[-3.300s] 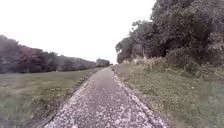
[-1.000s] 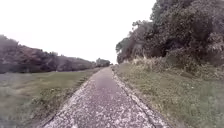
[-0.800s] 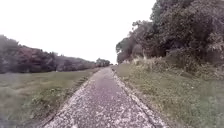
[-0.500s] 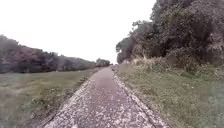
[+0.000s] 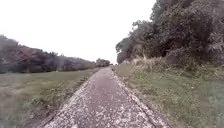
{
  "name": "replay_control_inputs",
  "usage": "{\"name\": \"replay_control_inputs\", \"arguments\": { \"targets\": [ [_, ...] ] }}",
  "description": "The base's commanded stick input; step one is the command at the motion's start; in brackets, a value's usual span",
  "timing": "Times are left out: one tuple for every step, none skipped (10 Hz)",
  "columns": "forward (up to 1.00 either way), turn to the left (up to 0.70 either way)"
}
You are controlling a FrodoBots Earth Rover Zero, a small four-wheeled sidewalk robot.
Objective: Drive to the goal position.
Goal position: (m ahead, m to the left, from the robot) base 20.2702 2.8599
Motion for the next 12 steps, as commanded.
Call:
{"name": "replay_control_inputs", "arguments": {
  "targets": [
    [0.05,0.00],
    [0.05,0.00],
    [0.05,0.00],
    [0.06,0.00],
    [0.06,0.00],
    [0.06,0.00],
    [0.05,0.00],
    [0.05,0.00],
    [0.06,0.00],
    [0.06,0.00],
    [0.05,0.00],
    [0.06,0.00]
  ]
}}
